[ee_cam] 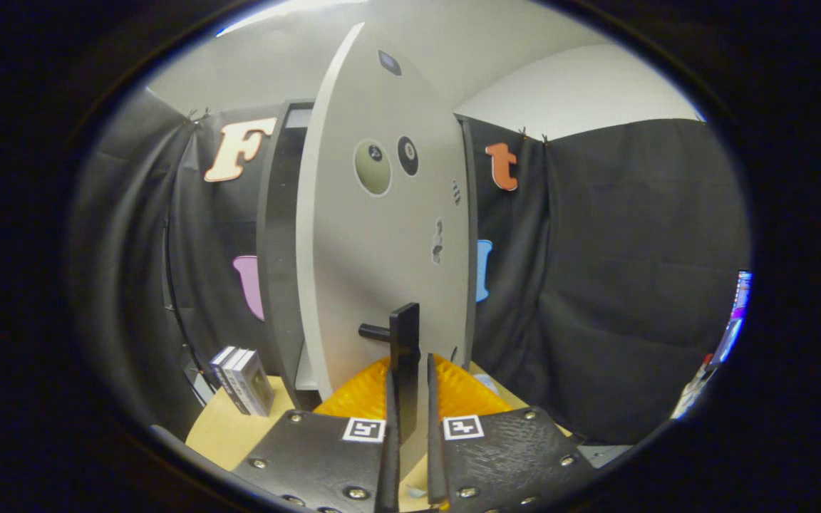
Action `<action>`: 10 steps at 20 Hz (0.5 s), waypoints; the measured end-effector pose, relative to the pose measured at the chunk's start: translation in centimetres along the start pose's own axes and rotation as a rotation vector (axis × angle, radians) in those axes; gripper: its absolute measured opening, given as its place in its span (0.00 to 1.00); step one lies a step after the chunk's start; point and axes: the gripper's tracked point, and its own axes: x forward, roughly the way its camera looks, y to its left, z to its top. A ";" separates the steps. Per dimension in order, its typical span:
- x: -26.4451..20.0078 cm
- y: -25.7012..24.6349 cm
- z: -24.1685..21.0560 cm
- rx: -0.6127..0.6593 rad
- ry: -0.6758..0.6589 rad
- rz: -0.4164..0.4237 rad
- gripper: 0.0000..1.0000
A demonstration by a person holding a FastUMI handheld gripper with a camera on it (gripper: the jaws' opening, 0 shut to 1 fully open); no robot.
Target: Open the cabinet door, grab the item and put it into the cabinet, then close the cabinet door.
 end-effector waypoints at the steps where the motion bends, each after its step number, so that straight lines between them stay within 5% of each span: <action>1: -0.2 -0.8 -0.1 -0.002 0.001 -0.015 0.16; 10: -1.3 -6.6 0.0 0.016 0.016 -0.036 0.05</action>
